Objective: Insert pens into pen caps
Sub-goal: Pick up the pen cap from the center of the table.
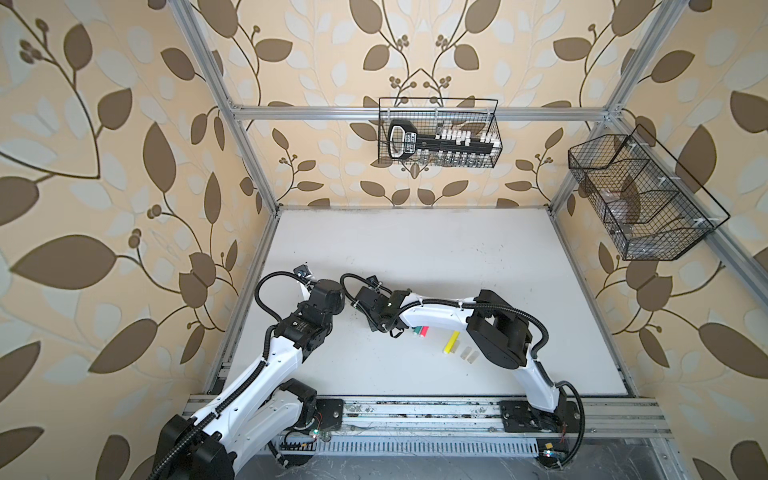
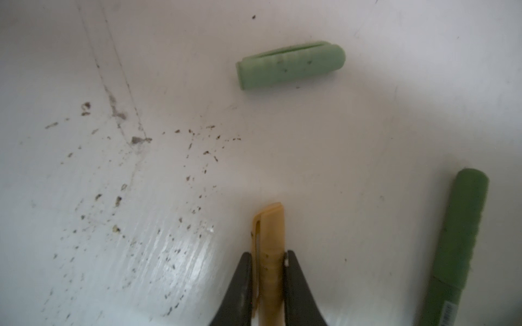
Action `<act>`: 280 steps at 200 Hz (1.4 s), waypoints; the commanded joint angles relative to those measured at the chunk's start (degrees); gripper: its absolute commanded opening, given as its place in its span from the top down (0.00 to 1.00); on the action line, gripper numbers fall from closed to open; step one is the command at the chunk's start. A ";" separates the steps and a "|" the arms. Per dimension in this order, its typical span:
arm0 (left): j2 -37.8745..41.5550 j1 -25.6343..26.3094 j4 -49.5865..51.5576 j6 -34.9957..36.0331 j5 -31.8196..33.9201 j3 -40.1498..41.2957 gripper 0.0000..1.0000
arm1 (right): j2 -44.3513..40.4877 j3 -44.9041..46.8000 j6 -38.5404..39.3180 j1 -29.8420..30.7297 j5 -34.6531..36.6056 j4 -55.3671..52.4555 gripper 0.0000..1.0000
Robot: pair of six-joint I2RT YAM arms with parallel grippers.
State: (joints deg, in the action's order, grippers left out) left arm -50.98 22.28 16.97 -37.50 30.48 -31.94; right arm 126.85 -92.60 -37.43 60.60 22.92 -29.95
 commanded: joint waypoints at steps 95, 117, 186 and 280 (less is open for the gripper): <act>-1.76 -0.31 -11.18 6.14 -17.35 -0.13 1.00 | -10.47 15.32 -3.21 -3.70 -6.15 13.43 1.00; -3.03 -0.31 -14.03 7.25 -23.08 0.01 1.00 | -13.68 19.67 -4.56 -5.04 -7.44 17.42 1.00; -7.26 -0.31 -13.35 0.79 -35.76 0.95 1.00 | -19.78 27.73 -7.92 -8.28 -15.04 28.77 1.00; 6.77 7.63 -15.80 -5.29 -51.48 18.19 1.00 | -22.03 32.66 -16.15 -7.89 -14.55 40.41 1.00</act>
State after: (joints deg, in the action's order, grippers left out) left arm -48.49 26.59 4.75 -43.79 -17.93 -14.13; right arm 105.08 -61.14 -50.02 51.51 8.71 5.80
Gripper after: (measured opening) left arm 0.124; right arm 0.132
